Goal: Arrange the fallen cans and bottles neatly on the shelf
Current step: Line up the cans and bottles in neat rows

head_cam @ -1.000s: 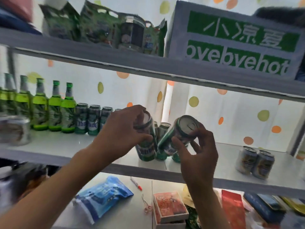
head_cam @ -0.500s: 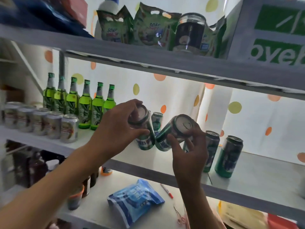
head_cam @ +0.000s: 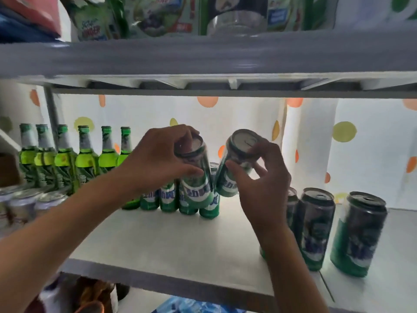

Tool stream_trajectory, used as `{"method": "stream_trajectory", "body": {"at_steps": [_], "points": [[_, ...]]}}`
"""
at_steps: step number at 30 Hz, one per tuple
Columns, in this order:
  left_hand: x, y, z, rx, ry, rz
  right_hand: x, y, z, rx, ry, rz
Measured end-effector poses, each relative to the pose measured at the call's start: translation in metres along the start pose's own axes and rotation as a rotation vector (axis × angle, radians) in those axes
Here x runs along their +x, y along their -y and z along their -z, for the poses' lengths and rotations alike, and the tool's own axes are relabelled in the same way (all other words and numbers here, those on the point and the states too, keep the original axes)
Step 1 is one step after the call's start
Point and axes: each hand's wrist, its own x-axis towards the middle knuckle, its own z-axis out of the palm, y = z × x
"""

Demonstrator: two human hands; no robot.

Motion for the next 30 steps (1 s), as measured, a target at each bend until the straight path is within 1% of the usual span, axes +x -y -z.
{"method": "stream_trajectory", "body": {"at_steps": [2,4,7,10,13,19,21,26,30], "points": [[0.017,0.009,-0.011,-0.072,0.035,-0.014,0.017,0.001,0.005,-0.076,0.055,-0.001],[0.034,0.013,-0.022,-0.066,0.058,-0.019,0.029,0.004,0.01,-0.151,0.068,0.01],[0.058,0.019,-0.034,-0.005,0.092,-0.078,0.037,0.006,0.017,-0.244,0.021,0.021],[0.081,0.024,-0.044,-0.032,0.143,-0.148,0.046,0.008,0.024,-0.299,-0.013,0.016],[0.106,0.032,-0.059,-0.063,0.222,-0.193,0.06,0.008,0.026,-0.381,-0.011,0.01],[0.131,0.054,-0.102,-0.071,0.333,-0.238,0.089,-0.003,0.028,-0.488,0.049,-0.041],[0.134,0.061,-0.113,-0.071,0.385,-0.248,0.096,-0.005,0.027,-0.559,0.084,-0.049],[0.139,0.071,-0.136,0.036,0.526,-0.269,0.111,-0.016,0.027,-0.633,0.174,-0.163],[0.139,0.077,-0.14,0.105,0.54,-0.273,0.118,-0.026,0.025,-0.683,0.224,-0.277]]}}
